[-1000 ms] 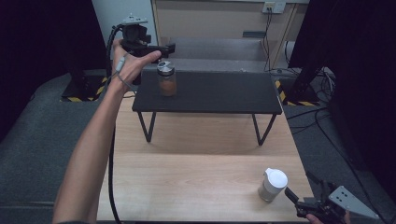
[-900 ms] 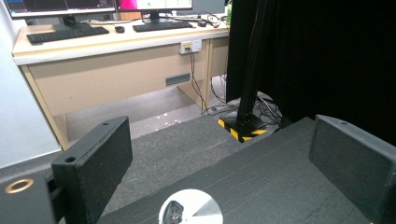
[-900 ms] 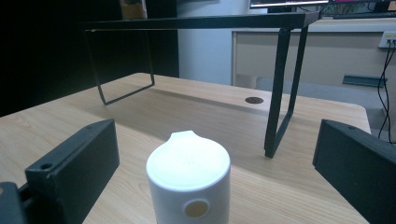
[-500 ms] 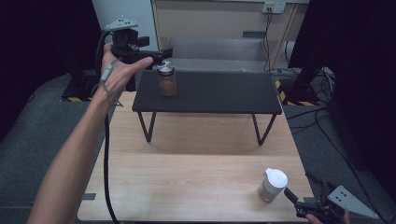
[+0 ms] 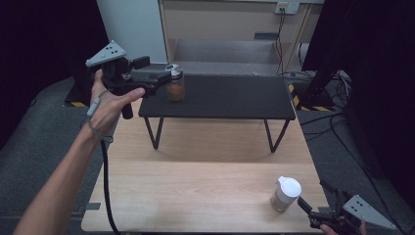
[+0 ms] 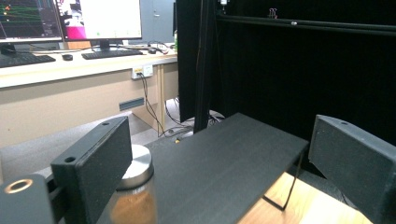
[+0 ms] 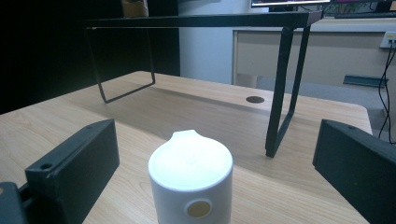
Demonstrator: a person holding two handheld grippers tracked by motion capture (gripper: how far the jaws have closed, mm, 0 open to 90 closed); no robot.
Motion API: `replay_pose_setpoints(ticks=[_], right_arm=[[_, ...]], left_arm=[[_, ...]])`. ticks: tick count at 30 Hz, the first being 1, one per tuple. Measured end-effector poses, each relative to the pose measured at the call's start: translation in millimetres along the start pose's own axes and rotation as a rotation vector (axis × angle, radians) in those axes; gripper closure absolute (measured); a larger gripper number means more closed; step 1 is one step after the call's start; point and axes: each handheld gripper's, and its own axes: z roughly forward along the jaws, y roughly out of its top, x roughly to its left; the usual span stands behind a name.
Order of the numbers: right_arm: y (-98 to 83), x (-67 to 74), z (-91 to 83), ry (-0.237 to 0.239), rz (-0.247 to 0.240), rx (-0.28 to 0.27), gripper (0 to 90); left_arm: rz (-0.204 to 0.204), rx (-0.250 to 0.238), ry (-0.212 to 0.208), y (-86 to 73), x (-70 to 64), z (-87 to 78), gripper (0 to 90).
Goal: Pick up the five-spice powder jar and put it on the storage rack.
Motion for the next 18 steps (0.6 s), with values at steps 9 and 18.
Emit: replay_pose_setpoints(ticks=[9, 18], right_arm=[[0.0, 0.2, 0.6, -0.002, 0.001, 0.001, 0.8], [0.3, 0.5, 0.8, -0.004, 0.001, 0.003, 0.8]], left_arm=[[0.025, 0.008, -0.021, -35.0, -0.1, -28.5, 4.7], [0.034, -0.016, -0.022, -76.5, -7.5, -47.3, 5.4]])
